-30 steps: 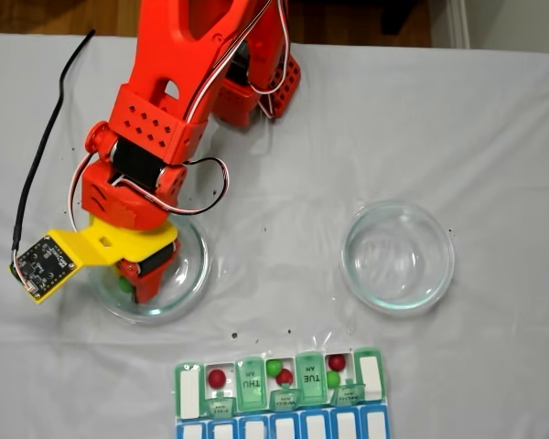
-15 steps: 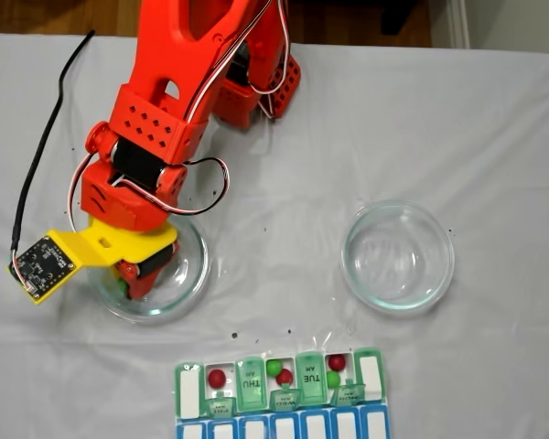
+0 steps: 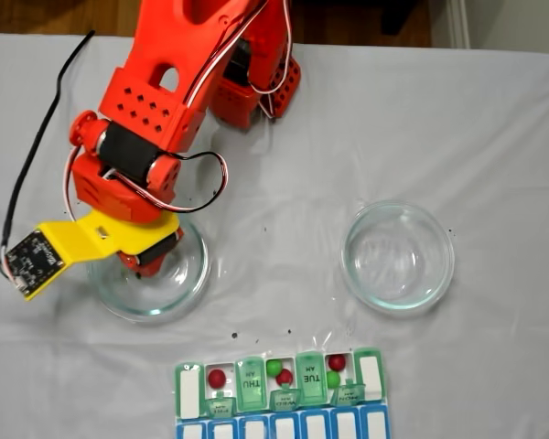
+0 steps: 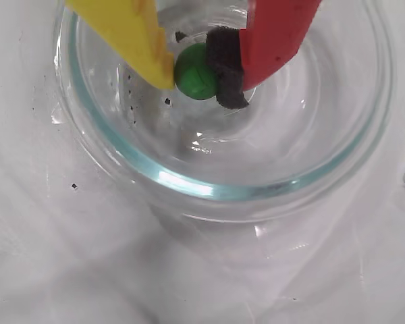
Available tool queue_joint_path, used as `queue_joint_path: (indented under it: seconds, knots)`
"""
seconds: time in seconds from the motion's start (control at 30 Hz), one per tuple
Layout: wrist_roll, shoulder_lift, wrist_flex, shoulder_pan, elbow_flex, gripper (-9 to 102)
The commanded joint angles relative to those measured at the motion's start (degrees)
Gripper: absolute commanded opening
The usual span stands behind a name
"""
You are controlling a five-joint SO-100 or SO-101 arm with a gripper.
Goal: Sort medicines into box.
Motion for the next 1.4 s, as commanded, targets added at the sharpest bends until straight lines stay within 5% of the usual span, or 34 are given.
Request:
queue_joint_path:
  seconds: [0.0,0.3,0.5,1.37]
  knots:
    - [4.5,9.9,2.4,-2.2,-10.5,0]
    - [17.2,12.8,-1.5,-13.9,-9.0,0]
    - [29.4,3.8,-11.6,-20.7,-9.9,0]
    - [32.1,-12.0,-16.4,-22.9,-19.6,0]
